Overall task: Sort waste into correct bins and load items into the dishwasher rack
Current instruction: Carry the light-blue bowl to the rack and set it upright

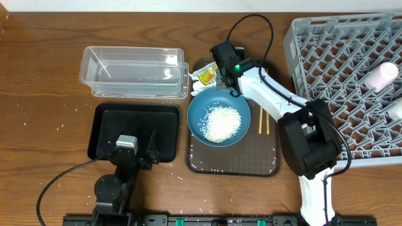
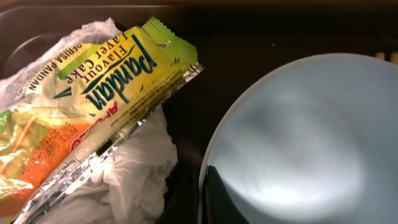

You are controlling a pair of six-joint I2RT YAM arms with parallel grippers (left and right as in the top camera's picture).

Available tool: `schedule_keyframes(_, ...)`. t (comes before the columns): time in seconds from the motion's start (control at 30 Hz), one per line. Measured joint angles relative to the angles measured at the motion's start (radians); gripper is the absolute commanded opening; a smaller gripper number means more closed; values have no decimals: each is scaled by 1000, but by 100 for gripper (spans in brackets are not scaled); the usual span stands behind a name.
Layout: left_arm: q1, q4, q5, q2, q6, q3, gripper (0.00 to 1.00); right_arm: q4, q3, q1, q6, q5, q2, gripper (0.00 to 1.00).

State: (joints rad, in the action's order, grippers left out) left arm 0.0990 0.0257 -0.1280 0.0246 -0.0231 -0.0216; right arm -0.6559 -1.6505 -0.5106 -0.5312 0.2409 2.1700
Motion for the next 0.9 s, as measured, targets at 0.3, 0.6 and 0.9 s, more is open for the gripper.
schedule_keyframes(0.3,0,0,0,0,0,0,90,-148,-245,131,124,-117,-111,1)
schedule_keyframes(0.6,0,0,0,0,0,0,90,-192,-376,541,333,-406,-309,1)
schedule_keyframes(0.9,0,0,0,0,0,0,90,-81,-372,994,474,-978,-200,1)
